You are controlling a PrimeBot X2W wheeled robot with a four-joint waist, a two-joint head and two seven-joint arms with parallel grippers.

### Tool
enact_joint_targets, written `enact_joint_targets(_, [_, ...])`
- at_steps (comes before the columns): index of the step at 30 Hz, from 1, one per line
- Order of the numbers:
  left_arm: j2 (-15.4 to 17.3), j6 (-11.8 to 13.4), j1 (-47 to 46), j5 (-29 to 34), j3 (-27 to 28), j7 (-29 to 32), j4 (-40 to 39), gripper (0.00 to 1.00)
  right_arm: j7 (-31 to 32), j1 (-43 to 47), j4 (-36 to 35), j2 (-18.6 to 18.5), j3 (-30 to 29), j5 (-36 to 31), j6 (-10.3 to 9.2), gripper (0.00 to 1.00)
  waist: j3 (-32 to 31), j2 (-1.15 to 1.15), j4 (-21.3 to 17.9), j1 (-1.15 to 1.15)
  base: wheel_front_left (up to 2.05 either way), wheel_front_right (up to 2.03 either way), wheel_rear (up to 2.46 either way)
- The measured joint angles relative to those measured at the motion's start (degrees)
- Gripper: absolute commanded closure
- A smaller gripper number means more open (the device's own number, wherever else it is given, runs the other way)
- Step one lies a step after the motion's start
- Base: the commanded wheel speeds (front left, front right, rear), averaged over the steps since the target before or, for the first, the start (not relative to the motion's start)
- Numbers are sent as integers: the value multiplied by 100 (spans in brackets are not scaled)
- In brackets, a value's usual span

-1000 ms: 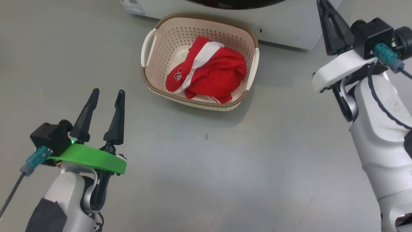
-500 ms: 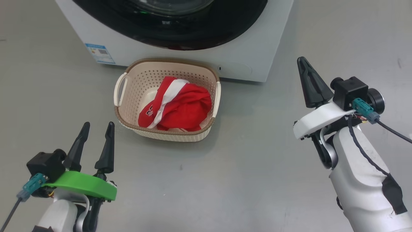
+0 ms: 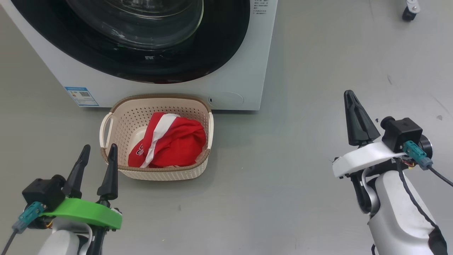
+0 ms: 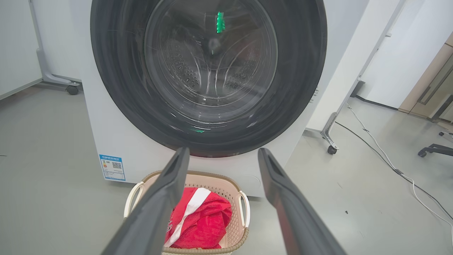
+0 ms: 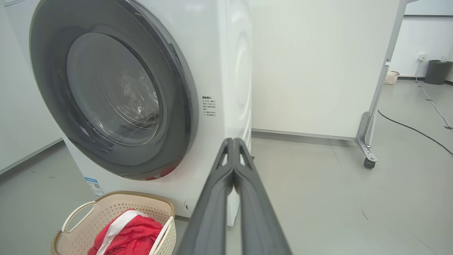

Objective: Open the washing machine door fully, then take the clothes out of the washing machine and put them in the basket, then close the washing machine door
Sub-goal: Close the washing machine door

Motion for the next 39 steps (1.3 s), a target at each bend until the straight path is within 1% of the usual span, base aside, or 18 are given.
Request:
enact_joint_targets(8, [-46,0,148,69,93,0,-25,0,0,454,-199,7,-97,-2,0,100,-162,0,-169,0,0,0,0])
enact_joint_targets(16, [-81,0,205,133,157,0,-105,0,0,777,-466,56,-187,-2,-8,100,-211,0,-234,0,0,0,0])
enact_joint_targets(17, [-91,0,219,144,227,0,-107,0,0,826,-488,78,-186,-3,-7,71,-230,0,-250,0,0,0,0])
enact_joint_targets(18, [-90,0,232,151,252,0,-107,0,0,849,-526,81,-186,-15,-7,33,-243,0,-260,0,0,0,0])
enact_joint_targets(19, [-91,0,250,158,258,0,-107,0,0,872,-554,81,-187,-34,-7,0,-259,0,-268,0,0,0,0])
enact_joint_targets(25, [-127,0,342,211,272,0,-81,0,0,1086,-661,91,-220,-60,-10,0,-360,0,-300,0,0,0,0])
enact_joint_targets(26, [-134,0,348,211,292,0,-81,0,0,1121,-679,96,-222,-60,-37,0,-370,0,-306,0,0,0,0])
enact_joint_targets(30, [-177,0,355,252,415,0,-149,0,0,1211,-737,103,-224,-65,-48,0,-387,0,-322,0,0,0,0])
enact_joint_targets(39, [-250,0,408,312,421,0,-140,0,0,1305,-826,124,-270,-66,-48,0,-370,0,-327,0,0,0,0])
